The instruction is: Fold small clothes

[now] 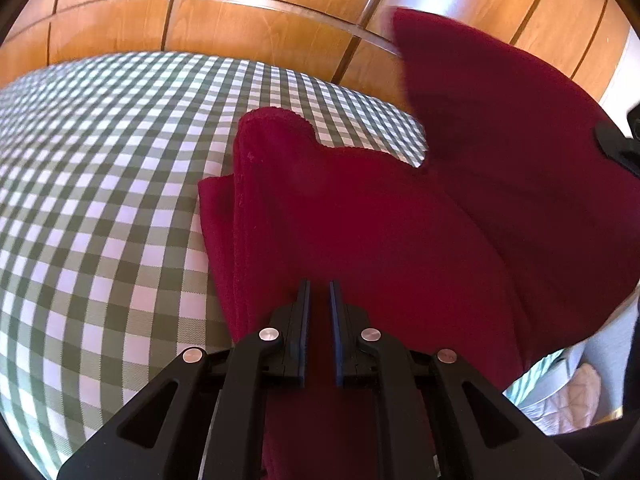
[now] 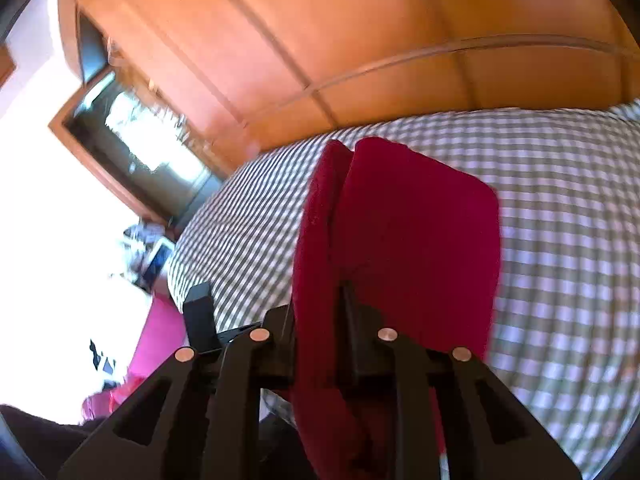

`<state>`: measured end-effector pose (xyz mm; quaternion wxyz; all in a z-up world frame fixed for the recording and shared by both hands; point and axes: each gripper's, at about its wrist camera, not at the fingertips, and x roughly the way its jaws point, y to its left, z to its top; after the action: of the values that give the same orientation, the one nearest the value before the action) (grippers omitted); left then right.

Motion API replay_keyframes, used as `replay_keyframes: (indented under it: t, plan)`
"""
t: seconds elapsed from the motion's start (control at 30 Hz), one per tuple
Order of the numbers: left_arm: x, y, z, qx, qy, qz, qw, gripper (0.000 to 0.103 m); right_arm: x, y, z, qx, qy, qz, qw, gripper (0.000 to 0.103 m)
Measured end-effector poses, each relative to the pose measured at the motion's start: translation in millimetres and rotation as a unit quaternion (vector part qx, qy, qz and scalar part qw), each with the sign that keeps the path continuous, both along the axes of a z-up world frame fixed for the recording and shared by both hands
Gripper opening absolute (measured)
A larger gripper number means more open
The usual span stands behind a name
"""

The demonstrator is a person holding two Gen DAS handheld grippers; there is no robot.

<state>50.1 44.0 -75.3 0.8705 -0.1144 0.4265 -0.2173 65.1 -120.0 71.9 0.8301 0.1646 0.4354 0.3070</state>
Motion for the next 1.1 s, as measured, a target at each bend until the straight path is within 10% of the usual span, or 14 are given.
replay_keyframes:
  t: [0.4,0.5,0.73,0.87,1.1]
  plan:
    - [-13,69,4,-0.136,0.038,0.029,0.9895,0.008,3,109,-56,-0.016,0.040,0.125,0.991,0.012]
    - [-23,88,15,-0.140,0.032,0.050,0.9884,0.008,-13,92,-39,0.027,0.003,0.126,0.992,0.050]
    - [-31,90,47,-0.200,0.018,0.020,0.9794,0.008,-42,12,-33,0.003,-0.041,0.030,0.999,0.064]
    - [-28,68,58,-0.251,0.042,-0.028,0.9666,0.061,-70,-12,-58,-0.104,-0.044,-0.004,0.994,0.068]
    - [-22,27,58,-0.224,0.090,-0.073,0.9675,0.068,-84,-1,-106,-0.178,-0.030,0.006,0.984,0.073]
